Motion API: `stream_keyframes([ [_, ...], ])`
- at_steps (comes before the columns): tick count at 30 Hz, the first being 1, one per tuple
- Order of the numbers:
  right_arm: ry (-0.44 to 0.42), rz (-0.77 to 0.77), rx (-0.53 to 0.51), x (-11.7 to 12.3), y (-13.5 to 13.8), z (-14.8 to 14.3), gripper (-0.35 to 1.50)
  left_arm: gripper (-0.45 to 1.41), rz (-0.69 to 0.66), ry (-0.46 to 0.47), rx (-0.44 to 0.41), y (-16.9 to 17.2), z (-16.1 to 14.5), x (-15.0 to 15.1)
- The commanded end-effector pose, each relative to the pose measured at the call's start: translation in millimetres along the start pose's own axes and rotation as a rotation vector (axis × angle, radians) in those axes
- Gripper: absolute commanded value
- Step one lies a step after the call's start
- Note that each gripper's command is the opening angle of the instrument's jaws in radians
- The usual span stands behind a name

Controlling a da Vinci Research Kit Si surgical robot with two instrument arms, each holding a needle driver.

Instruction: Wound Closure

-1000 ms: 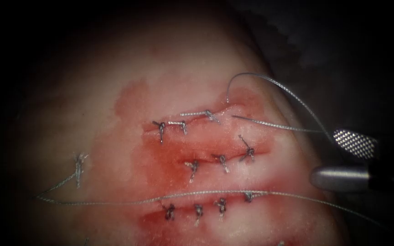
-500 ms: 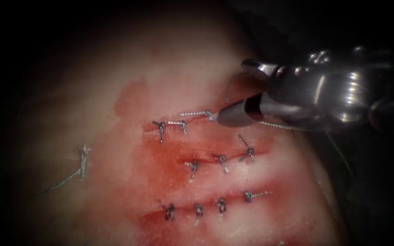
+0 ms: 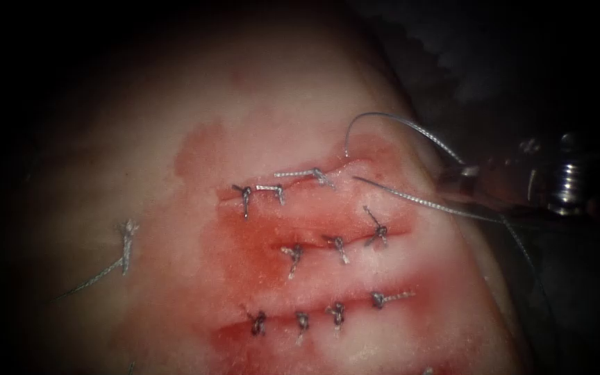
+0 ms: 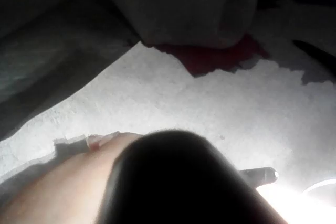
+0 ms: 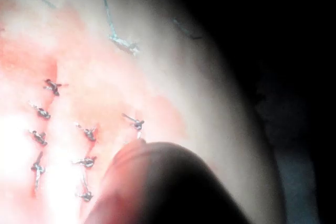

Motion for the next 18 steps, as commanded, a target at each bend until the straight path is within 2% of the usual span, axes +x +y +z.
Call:
stream_keyframes([
  [1,-0.027,0.02,-0.038,0.0,0.1,2.1,-0.25,0.96,0.005,-0.011,-0.005,0.2,0.7,-1.3],
  [4,-0.047,0.046,-0.057,-0.3,0.3,3.7,-0.21,0.99,0.067,-0.034,-0.02,0.8,2.3,-1.1],
  [5,-0.053,0.055,-0.062,-0.7,0.3,3.9,0.06,0.99,0.071,-0.042,-0.028,1.1,2.8,-0.8],
  [6,-0.054,0.058,-0.06,-1.0,0.1,4.0,0.17,0.99,0.075,-0.047,-0.033,1.5,3.3,-0.5],
  [11,-0.056,0.057,-0.063,-1.1,-0.7,4.4,0.59,0.99,0.078,-0.049,-0.036,1.9,3.8,-0.3],
  [13,-0.054,0.056,-0.057,-1.1,-0.9,4.6,0.64,0.99,0.078,-0.05,-0.037,2.0,3.8,-0.3],
  [14,-0.055,0.055,-0.055,-0.9,-0.9,4.9,0.76,0.99,0.078,-0.051,-0.038,2.0,3.8,-0.3],
  [18,-0.057,0.054,-0.05,-0.8,-1.0,5.5,0.81,0.99,0.079,-0.047,-0.035,2.0,3.9,-0.2],
])
